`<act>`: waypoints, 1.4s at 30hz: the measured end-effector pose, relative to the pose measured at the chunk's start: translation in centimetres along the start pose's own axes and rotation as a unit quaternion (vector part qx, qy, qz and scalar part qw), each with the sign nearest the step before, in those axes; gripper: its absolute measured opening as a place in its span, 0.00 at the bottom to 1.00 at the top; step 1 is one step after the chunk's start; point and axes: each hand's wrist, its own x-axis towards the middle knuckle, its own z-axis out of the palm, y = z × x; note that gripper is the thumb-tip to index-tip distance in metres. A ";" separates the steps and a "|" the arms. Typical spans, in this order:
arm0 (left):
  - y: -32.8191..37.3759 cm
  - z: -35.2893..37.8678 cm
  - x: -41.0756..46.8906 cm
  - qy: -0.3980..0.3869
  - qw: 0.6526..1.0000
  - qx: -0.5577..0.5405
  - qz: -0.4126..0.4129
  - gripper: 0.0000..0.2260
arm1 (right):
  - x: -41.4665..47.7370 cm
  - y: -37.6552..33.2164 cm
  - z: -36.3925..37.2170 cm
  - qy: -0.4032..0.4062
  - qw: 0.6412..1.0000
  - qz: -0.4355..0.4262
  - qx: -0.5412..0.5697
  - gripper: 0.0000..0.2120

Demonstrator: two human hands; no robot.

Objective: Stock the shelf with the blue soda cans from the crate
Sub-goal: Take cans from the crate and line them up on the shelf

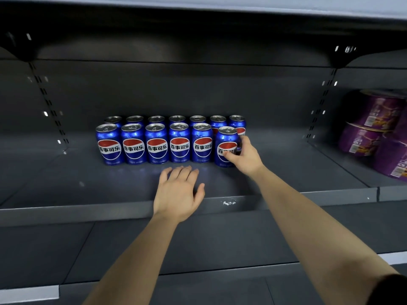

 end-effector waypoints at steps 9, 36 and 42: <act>-0.1 0.1 0.0 0.020 1.000 -0.013 -0.004 0.23 | 1.9 0.5 1.3 0.025 0.999 0.020 -0.007 0.28; 0.0 -0.2 -0.2 0.032 0.999 -0.001 0.014 0.22 | -0.5 1.4 -0.8 -0.011 0.996 0.035 -0.081 0.29; 0.0 -0.5 -0.6 0.007 1.000 0.014 -0.006 0.24 | -4.1 0.1 -2.9 -0.012 0.987 -0.038 -0.154 0.24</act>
